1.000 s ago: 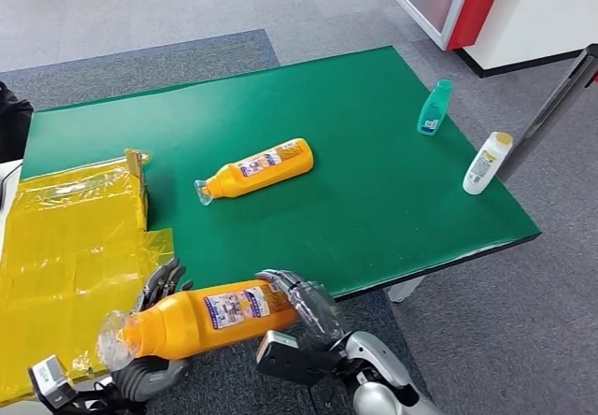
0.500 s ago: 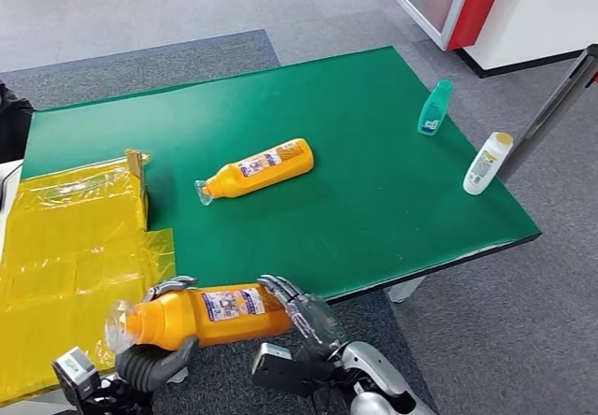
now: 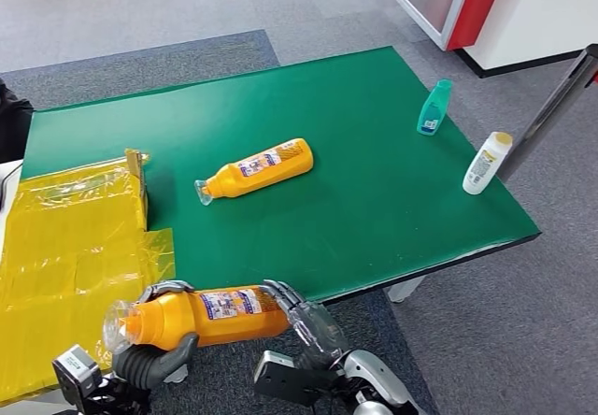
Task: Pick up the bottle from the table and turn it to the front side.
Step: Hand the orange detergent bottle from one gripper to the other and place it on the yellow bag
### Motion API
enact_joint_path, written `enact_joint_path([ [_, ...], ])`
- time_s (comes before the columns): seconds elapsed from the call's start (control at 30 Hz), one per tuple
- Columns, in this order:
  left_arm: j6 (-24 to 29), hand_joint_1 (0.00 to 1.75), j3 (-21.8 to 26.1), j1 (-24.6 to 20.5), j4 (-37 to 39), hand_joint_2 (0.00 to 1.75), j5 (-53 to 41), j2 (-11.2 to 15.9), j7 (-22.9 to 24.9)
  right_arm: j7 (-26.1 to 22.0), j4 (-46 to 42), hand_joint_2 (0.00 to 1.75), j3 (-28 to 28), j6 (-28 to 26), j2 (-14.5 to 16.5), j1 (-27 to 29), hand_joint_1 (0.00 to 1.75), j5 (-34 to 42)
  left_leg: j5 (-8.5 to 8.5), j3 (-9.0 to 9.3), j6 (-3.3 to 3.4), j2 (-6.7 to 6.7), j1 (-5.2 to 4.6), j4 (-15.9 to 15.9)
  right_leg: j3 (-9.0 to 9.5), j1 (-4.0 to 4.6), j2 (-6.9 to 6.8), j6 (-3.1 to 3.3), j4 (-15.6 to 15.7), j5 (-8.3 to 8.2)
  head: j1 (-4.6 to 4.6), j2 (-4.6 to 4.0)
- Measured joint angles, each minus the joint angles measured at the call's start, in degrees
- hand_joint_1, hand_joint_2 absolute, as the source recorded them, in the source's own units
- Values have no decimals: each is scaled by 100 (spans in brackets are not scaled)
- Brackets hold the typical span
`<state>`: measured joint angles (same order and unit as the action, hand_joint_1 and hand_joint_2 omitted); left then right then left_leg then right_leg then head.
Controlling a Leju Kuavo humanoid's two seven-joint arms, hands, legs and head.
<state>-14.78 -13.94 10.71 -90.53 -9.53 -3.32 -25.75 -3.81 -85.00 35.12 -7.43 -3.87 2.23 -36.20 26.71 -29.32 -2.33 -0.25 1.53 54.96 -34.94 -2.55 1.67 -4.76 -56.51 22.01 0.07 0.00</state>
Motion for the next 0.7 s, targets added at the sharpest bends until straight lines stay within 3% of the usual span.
enact_joint_path([
  [0.1, 89, 175, 0, 2, -5, 175, -52, -3, 0, -5, -1, 175, -1, -12, -3, 5, 0, -1, 0, 0, 0, 0, 0, 0, 0, 0, 0, 0, 0, 0, 0, 0],
  [0.2, 634, 175, 24, 35, -60, 175, -374, -39, 12, -80, -79, 175, -1, -117, -6, 44, 0, -35, 1, 0, -1, 0, 0, 0, -1, 0, 1, 0, 0, 0, 0, 0],
  [0.3, 1534, 175, 139, 168, -215, 175, -966, -123, -42, -108, -332, 175, 15, -291, -11, 143, 0, -79, 2, 6, -3, 1, 0, 0, -5, 1, 2, 0, 0, 0, 1, 0],
  [0.43, 3162, 175, 399, 312, -706, 175, -2061, -218, -259, -7, -689, 175, 15, -540, -67, 359, 0, -101, 2, 6, -3, 1, 0, 0, -6, 1, 1, 0, 0, 2, 1, 0],
  [0.5, 4160, 175, 533, 348, -980, 175, -2877, -223, -256, 48, -830, 175, 15, -637, -124, 466, 0, -74, 3, 5, -3, 1, 0, 0, -6, 1, 1, 1, 0, 3, 1, 0],
  [0.57, 5008, 175, 745, 347, -1216, 175, -4104, -191, 48, 113, -940, 175, 16, -715, -207, 576, 0, 1, 3, 6, -2, 1, 0, 0, -4, 1, 0, 2, 0, 4, 1, 0],
  [0.63, 5378, 175, 1031, 313, -1345, 175, -5282, -104, 521, 175, -1016, 175, 20, -806, -305, 696, 0, 92, 4, 5, -2, 1, 0, 0, -2, 1, 0, 2, 0, 5, 1, 0],
  [0.7, 5439, 175, 1284, 283, -1376, 175, -5764, 10, 787, 221, -1071, 175, 37, -939, -406, 820, 0, 156, 4, 4, -4, 2, 0, 0, -2, 1, 1, 3, 0, 5, -1, 0],
])
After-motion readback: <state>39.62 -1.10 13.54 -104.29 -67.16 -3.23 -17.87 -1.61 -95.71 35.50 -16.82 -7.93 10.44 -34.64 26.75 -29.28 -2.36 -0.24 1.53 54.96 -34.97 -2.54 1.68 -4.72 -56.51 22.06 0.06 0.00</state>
